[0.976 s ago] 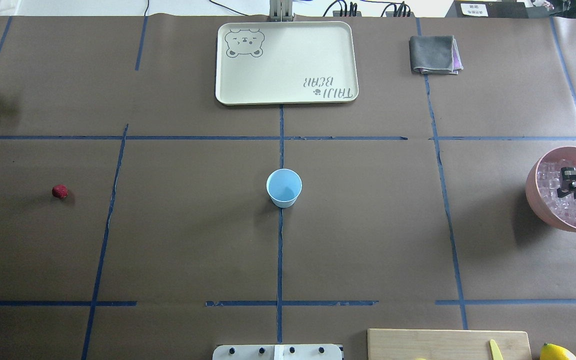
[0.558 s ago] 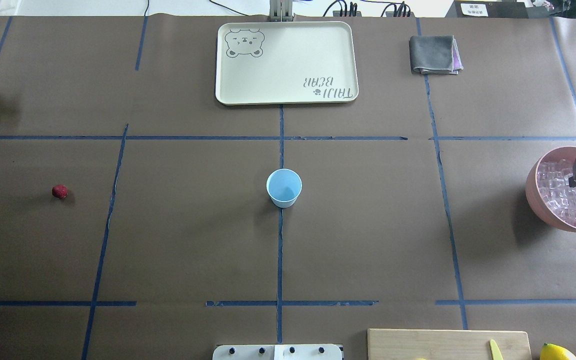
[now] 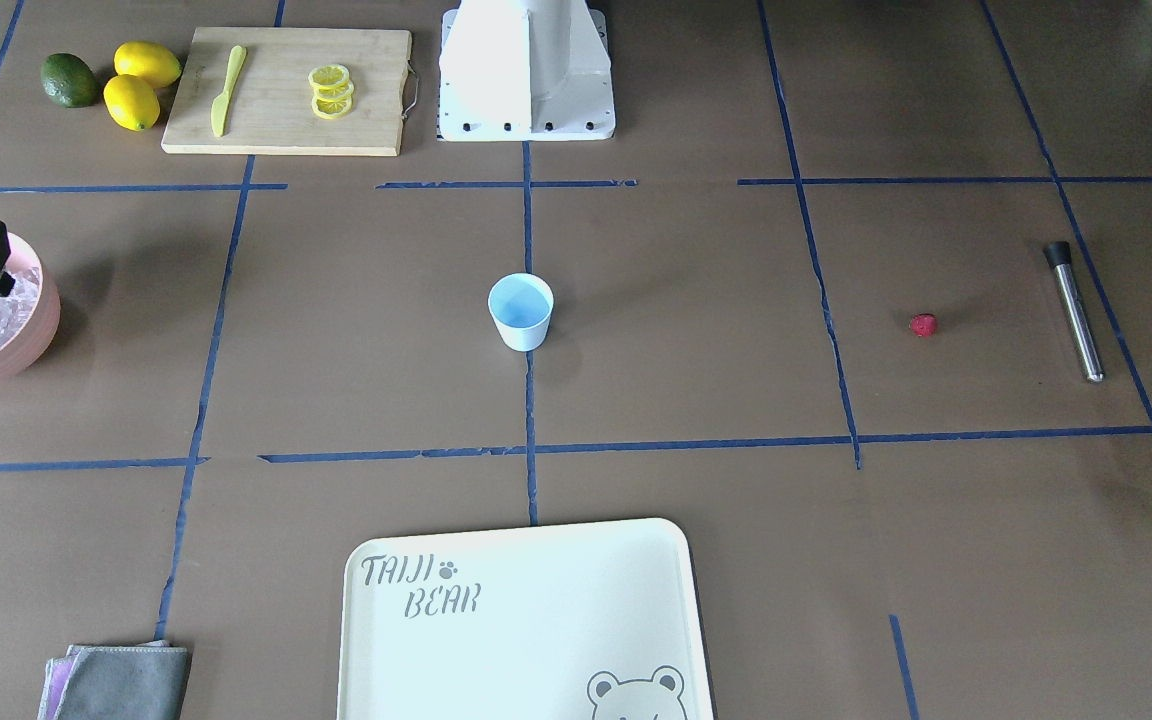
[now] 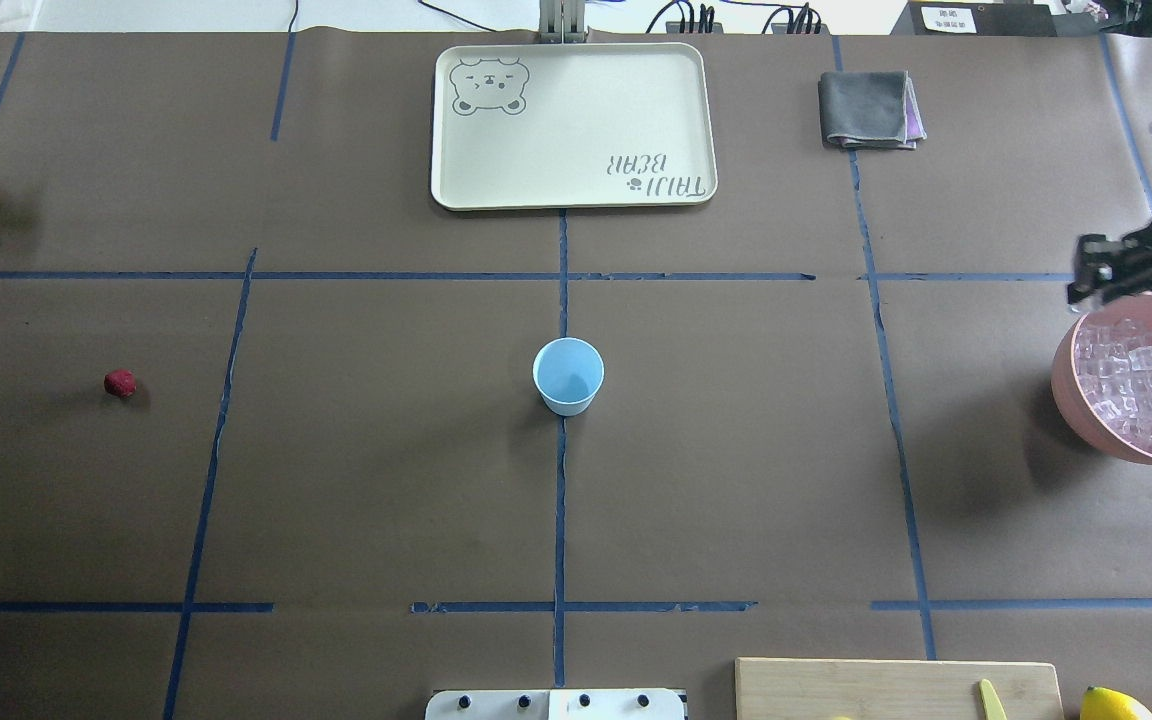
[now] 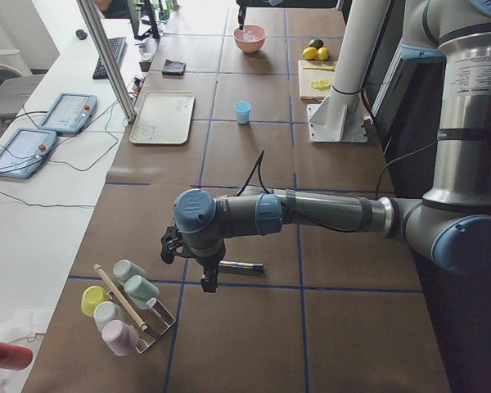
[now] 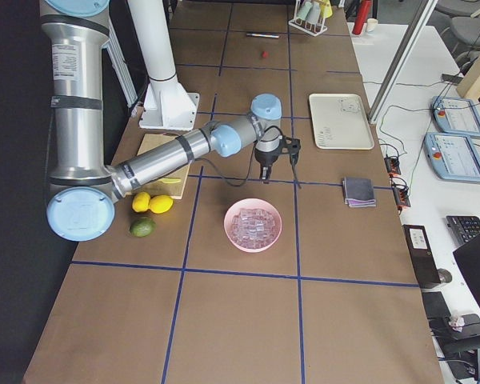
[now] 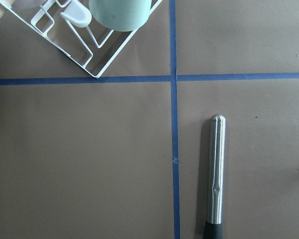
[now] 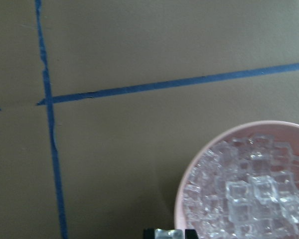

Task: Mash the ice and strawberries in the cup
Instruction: 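Carry the ice cube with the right gripper over the light-blue cup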

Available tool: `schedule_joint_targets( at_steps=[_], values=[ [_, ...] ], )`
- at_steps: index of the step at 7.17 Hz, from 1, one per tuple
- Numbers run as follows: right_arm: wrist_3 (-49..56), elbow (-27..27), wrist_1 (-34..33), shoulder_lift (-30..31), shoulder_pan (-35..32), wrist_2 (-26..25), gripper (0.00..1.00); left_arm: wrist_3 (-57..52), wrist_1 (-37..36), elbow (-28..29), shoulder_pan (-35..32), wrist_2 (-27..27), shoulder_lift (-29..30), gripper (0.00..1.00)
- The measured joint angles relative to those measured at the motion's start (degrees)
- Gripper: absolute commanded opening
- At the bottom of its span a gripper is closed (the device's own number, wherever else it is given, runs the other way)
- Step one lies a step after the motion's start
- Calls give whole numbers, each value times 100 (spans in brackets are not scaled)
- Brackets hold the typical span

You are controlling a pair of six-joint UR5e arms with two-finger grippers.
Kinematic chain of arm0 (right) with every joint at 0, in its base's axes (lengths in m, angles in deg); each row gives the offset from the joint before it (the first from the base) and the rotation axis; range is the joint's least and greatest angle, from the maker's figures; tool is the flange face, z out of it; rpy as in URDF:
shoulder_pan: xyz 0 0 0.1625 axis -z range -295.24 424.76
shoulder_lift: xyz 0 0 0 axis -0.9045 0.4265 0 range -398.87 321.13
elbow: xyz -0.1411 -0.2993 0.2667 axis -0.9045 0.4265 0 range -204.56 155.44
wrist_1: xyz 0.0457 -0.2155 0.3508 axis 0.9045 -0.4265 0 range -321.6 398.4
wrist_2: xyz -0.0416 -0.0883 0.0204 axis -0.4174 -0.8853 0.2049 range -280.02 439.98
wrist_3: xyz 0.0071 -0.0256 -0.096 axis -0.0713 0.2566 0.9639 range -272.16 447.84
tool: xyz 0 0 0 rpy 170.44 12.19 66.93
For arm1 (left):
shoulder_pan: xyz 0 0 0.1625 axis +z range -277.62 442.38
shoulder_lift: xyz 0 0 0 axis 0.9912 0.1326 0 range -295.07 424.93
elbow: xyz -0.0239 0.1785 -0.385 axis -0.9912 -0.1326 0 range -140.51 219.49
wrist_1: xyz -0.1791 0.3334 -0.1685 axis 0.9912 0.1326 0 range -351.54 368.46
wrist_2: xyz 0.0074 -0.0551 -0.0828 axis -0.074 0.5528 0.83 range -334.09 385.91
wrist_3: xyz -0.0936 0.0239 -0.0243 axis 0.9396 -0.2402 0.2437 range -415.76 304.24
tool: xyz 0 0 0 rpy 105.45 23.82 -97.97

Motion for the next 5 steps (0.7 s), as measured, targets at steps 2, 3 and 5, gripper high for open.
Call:
schedule_joint_targets(
  at_steps=[2,3,5],
  values=[
    [-594,215,-1709,-1995,834,-460,0,1,6,-1,-3,1,-18,100],
    [-1096,463,-1858,-2606,1245,-560,0,1,6,-1,-3,0,-20,100],
    [-2043,1227,-1423,-3435,1934,-689,0,1,7,-15,-4,-5,-23,100]
  ],
)
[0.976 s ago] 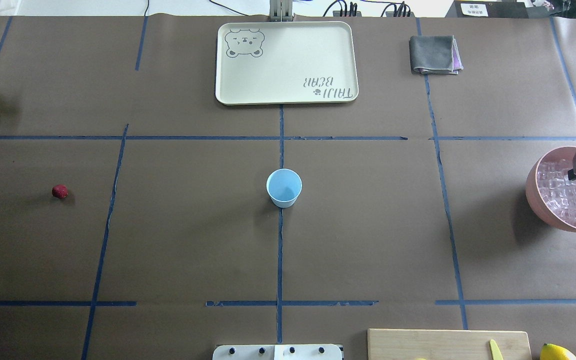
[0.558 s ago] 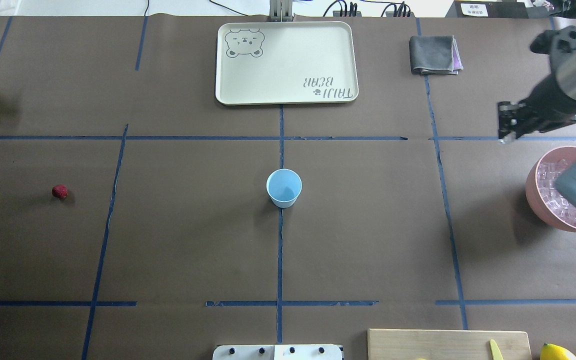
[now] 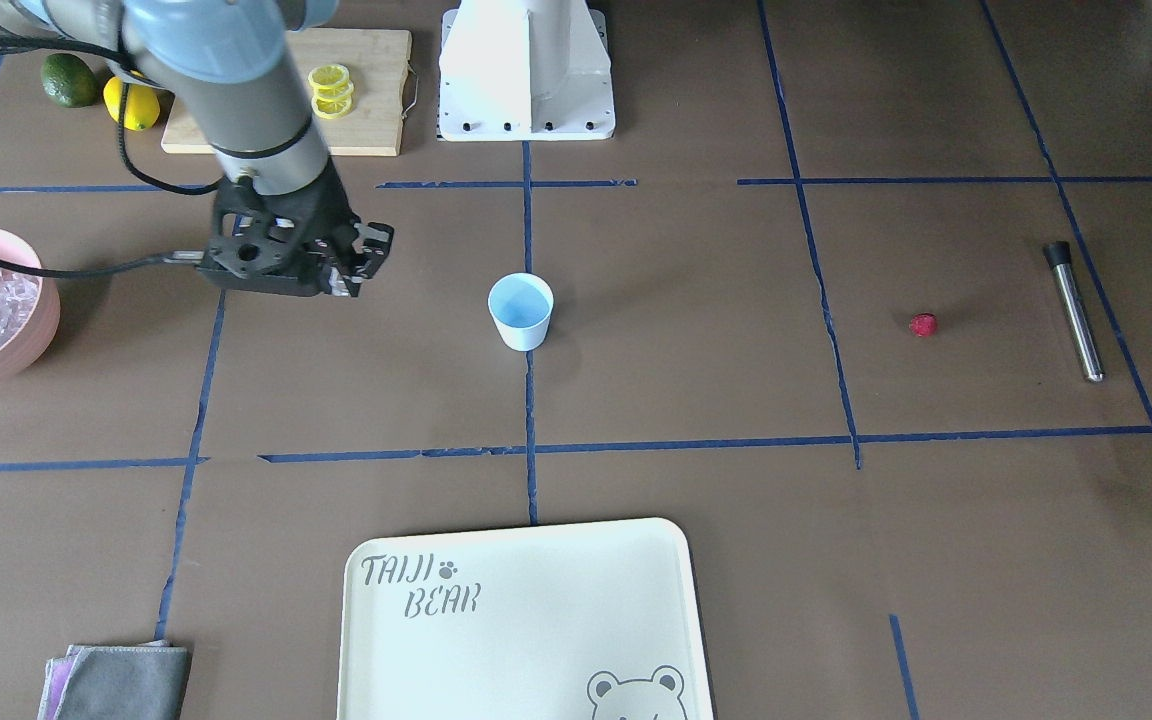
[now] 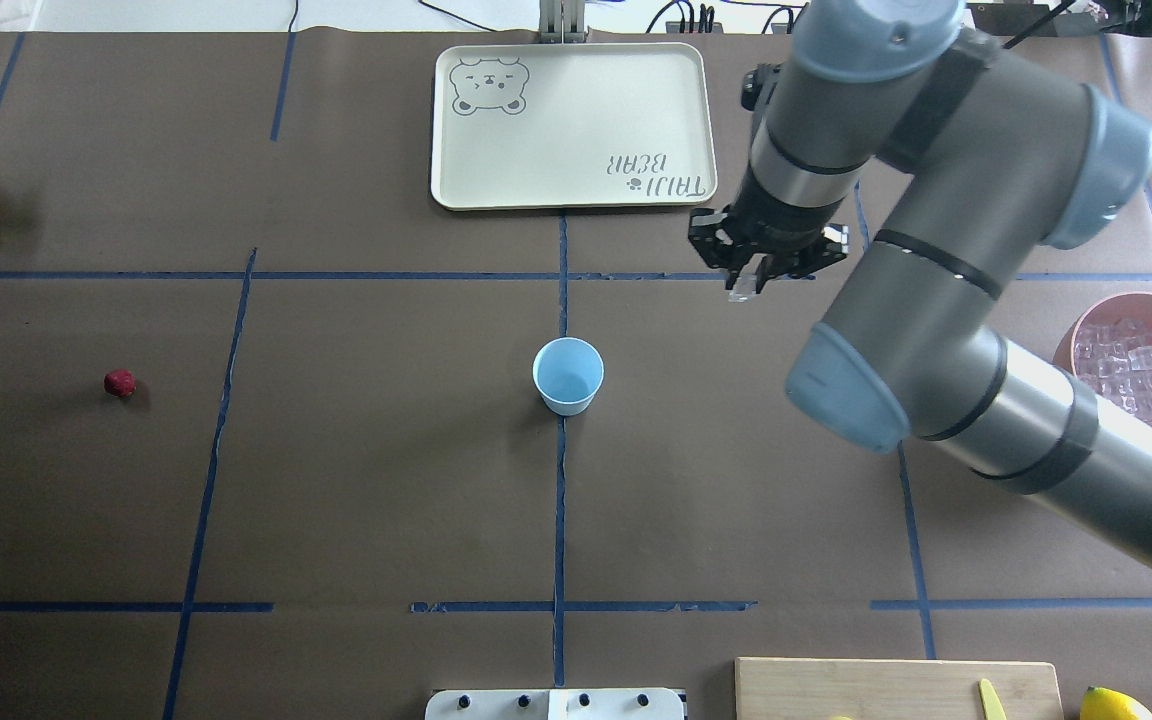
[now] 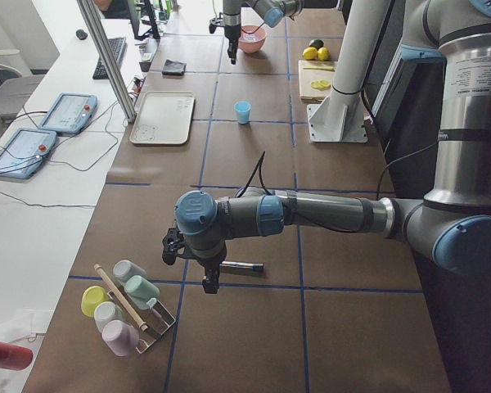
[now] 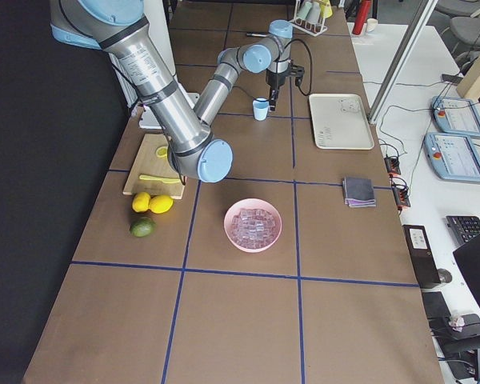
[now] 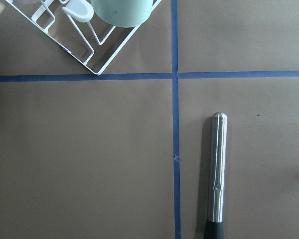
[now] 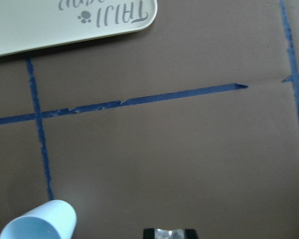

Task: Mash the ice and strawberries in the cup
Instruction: 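Carry the ice cube with the right gripper over the light-blue cup, then open the right gripper to drop the ice cube into the cup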

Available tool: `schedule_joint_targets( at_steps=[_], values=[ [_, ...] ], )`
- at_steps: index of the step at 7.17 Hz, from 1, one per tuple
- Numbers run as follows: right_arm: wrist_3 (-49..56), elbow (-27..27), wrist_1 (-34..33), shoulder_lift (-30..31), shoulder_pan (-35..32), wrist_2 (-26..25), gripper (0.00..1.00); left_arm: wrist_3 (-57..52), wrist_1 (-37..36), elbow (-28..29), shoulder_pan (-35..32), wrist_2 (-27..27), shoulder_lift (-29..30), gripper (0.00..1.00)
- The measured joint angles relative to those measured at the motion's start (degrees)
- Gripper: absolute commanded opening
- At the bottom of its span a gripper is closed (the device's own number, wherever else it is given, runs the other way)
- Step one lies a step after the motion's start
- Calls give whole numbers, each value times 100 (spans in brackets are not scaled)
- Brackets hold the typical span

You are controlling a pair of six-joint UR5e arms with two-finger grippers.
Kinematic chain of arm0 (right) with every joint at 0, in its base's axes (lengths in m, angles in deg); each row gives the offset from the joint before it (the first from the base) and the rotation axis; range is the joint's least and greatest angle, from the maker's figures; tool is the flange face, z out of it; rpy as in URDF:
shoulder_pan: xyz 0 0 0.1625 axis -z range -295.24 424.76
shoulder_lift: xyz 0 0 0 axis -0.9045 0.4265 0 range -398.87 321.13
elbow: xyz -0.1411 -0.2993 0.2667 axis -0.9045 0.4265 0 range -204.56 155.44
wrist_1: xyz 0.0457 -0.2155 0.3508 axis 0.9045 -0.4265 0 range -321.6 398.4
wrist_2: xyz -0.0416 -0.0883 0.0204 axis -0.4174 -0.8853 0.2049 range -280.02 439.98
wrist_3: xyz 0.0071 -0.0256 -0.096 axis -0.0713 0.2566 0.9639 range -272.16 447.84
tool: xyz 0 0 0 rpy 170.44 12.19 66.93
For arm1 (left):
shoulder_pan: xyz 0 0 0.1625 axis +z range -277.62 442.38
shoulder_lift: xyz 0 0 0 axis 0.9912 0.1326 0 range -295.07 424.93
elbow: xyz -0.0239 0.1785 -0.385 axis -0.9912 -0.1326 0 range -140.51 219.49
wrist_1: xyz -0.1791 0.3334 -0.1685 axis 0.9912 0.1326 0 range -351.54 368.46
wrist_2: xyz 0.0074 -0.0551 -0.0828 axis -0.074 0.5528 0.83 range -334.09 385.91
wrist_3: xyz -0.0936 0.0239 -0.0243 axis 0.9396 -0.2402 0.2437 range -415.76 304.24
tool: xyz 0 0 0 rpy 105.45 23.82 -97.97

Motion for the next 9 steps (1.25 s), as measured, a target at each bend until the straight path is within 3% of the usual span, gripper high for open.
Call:
schedule_joint_targets(
  at_steps=[3,8,9],
  values=[
    [-910,1195,723,-856,712,-347,0,0,0,-19,0,-3,-3,100],
    [-1151,1508,899,-1046,1037,-596,2,0,0,-21,0,-3,-17,100],
    [-1150,1513,901,-1045,1037,-636,5,0,0,-21,0,-3,-16,100]
  ],
)
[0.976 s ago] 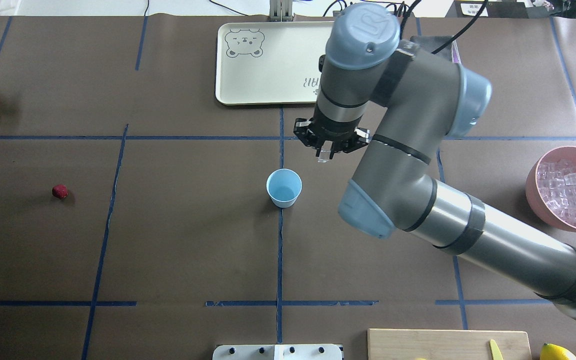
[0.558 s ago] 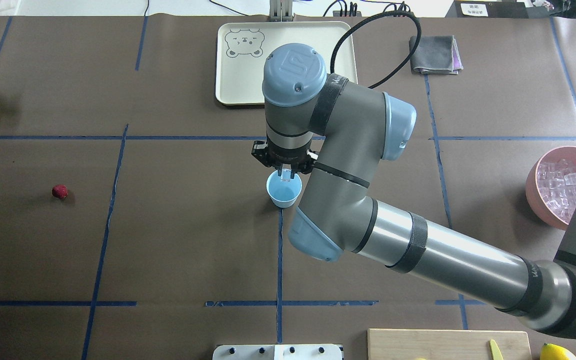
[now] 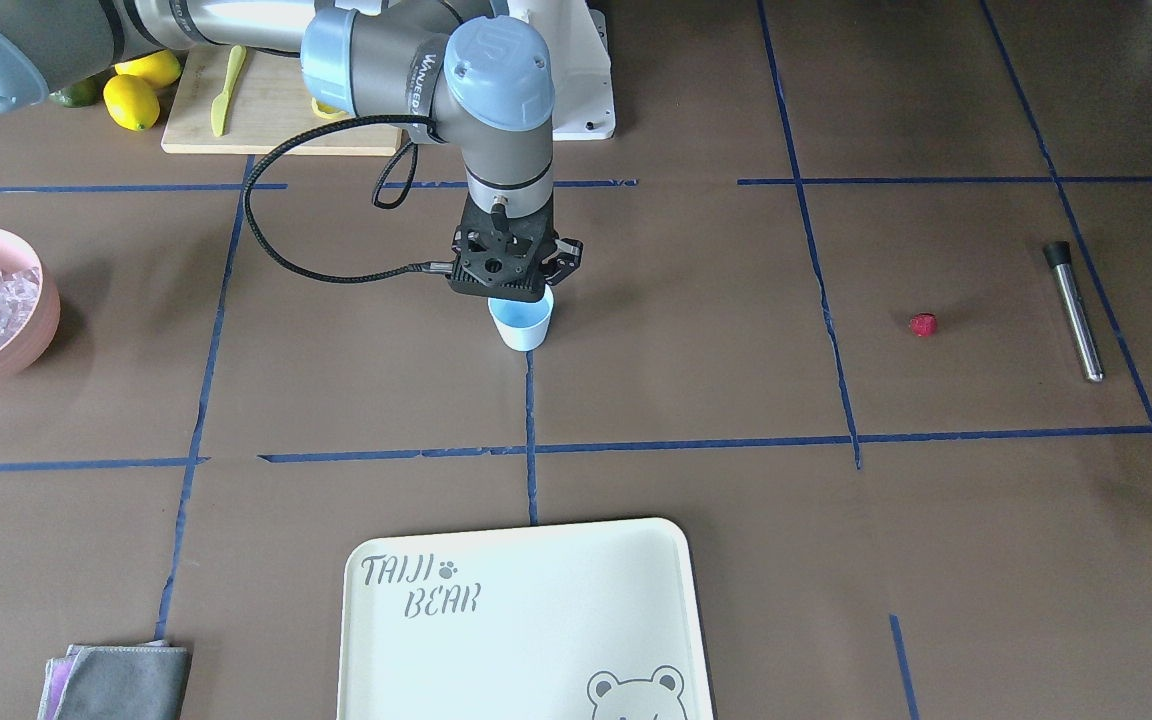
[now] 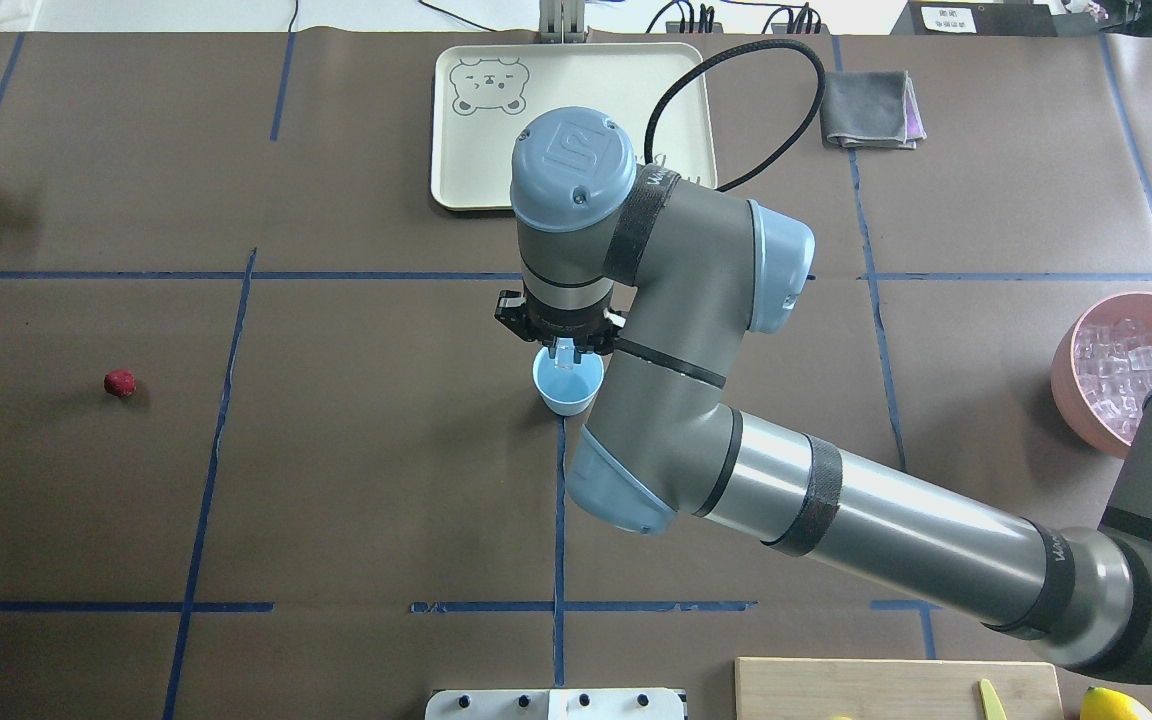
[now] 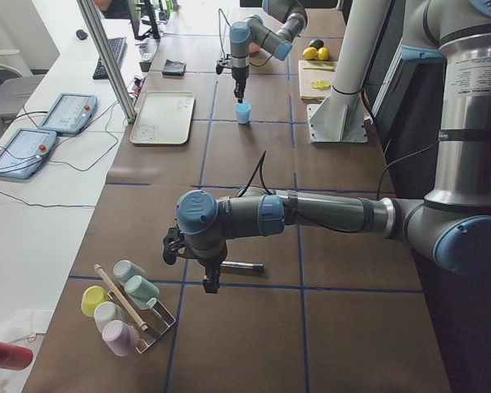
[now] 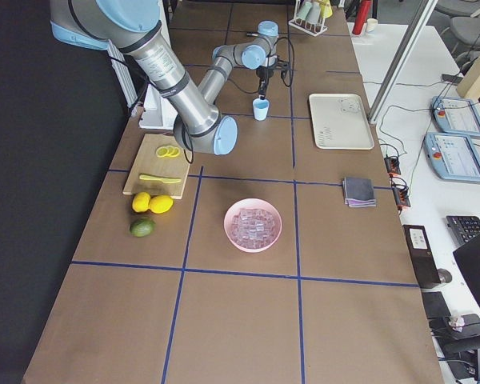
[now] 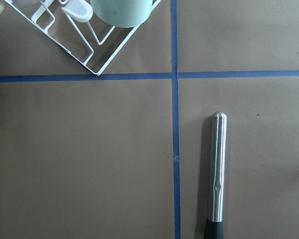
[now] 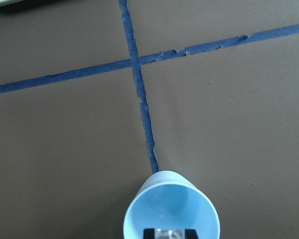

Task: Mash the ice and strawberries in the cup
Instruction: 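Open the right gripper to drop the ice cube into the cup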

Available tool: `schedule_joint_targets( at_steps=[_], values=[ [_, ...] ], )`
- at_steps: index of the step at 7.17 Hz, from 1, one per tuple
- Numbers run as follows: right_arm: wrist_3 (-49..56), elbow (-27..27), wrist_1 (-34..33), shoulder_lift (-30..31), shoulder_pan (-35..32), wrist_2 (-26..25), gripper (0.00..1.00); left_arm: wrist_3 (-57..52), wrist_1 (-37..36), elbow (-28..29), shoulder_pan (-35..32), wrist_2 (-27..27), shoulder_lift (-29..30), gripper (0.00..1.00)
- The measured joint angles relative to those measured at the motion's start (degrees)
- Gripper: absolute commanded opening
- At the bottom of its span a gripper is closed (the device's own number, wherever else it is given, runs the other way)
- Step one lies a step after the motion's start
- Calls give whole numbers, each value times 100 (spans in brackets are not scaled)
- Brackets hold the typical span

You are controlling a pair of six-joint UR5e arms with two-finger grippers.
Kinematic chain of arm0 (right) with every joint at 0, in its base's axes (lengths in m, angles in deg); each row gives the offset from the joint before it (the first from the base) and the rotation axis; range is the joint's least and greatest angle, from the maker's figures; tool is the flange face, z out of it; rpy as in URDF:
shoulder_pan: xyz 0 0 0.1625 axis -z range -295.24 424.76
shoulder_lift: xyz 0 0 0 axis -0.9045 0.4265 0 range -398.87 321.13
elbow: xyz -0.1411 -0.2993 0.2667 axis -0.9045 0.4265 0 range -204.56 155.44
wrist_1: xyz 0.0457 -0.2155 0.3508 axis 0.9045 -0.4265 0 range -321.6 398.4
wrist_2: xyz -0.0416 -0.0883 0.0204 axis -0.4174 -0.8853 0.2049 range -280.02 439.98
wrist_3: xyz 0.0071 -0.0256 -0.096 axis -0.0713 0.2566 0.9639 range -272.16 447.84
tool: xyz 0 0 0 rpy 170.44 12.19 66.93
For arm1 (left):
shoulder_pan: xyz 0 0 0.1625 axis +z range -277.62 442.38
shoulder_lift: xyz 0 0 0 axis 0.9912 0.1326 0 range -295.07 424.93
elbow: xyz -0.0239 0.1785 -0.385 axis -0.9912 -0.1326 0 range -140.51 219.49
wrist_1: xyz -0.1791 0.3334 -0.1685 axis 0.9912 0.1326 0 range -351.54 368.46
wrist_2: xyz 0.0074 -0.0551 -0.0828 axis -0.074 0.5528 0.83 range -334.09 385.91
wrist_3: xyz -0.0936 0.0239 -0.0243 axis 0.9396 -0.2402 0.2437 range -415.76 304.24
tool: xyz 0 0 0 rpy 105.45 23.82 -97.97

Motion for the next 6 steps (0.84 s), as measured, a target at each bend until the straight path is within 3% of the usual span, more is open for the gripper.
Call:
schedule_joint_targets(
  at_steps=[1,6],
  values=[
    [2,3,1,1,-1,-28,20,2,0,0,0,0,3,100],
    [45,4,-1,9,-6,-54,52,8,0,0,0,0,10,100]
  ],
)
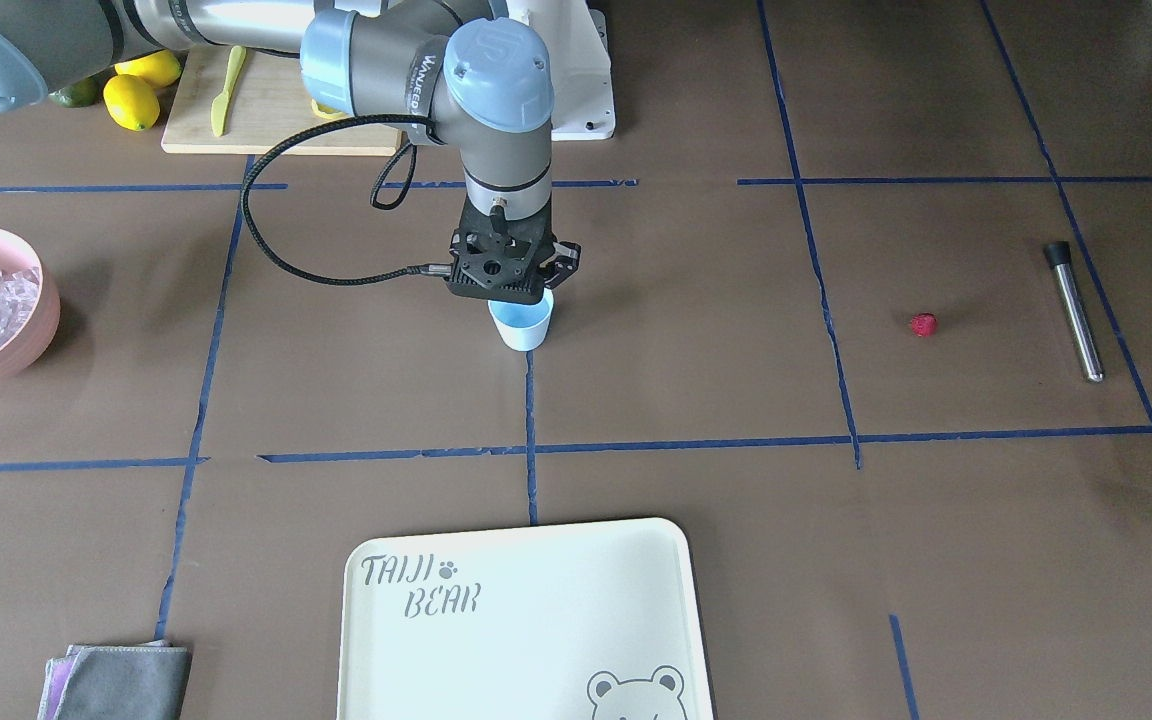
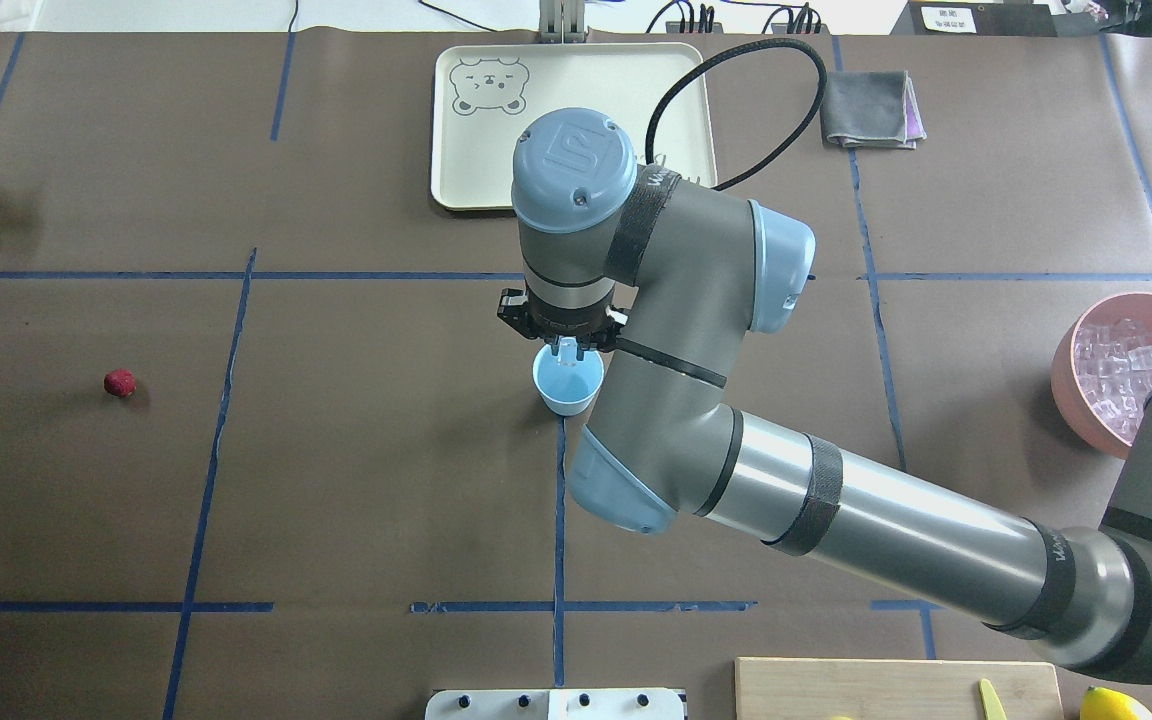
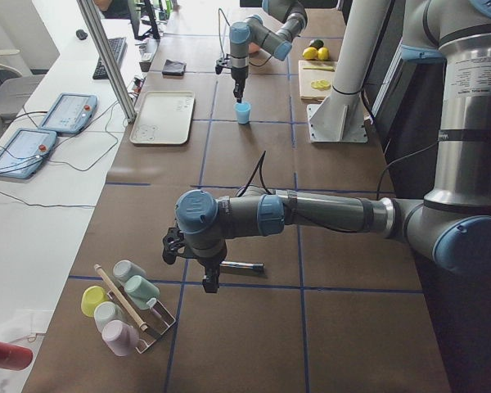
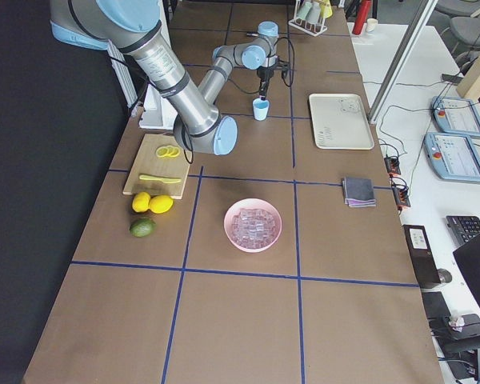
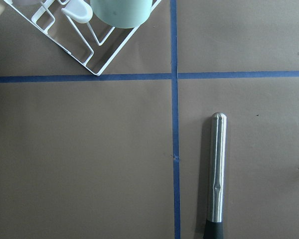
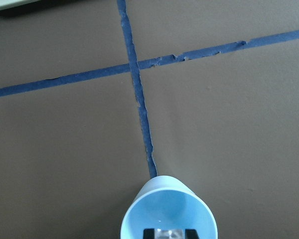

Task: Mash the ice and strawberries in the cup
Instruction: 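Open the right gripper to drop the ice cube into the cup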

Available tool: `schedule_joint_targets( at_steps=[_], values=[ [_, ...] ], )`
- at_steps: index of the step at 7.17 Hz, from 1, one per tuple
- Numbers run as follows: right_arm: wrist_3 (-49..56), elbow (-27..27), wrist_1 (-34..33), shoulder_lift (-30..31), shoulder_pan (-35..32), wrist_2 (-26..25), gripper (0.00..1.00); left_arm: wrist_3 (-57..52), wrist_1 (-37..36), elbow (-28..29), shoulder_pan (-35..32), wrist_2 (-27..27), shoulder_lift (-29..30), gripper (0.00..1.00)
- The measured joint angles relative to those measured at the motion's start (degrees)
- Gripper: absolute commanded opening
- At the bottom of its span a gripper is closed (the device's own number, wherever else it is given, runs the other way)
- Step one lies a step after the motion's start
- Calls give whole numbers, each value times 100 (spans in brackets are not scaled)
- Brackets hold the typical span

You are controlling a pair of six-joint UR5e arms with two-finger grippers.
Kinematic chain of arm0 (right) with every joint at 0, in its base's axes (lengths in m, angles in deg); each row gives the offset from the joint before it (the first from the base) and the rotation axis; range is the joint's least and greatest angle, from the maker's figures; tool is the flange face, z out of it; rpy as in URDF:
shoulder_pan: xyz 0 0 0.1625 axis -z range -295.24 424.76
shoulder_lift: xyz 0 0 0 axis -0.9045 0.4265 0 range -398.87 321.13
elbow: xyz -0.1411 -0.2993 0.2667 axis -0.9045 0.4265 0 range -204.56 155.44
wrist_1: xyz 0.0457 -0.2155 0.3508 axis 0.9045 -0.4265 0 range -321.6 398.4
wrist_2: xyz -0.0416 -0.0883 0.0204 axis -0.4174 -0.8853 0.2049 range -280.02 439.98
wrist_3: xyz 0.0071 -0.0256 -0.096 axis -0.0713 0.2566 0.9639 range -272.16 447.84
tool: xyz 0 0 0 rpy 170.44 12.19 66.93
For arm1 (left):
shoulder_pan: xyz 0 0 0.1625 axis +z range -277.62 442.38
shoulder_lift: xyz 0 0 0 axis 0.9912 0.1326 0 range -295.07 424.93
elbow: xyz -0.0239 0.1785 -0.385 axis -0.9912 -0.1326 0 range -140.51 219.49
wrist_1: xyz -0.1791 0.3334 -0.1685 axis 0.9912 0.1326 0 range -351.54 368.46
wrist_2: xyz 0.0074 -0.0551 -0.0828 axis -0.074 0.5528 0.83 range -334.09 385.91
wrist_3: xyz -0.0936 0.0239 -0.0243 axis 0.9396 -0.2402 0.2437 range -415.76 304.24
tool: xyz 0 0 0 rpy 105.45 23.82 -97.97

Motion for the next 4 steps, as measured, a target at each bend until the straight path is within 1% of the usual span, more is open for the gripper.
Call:
schedule_joint_targets(
  at_steps=[1,2,3,4],
  values=[
    [6,-7,-4,7,-2,0,59,1,0,0,0,0,6,100],
    [9,-12,-6,13,-7,0,73,1,0,0,0,0,11,100],
    [8,-13,-5,16,-9,0,99,1,0,0,0,0,12,100],
    [6,-13,-1,21,-8,0,99,1,0,0,0,0,14,100]
  ],
)
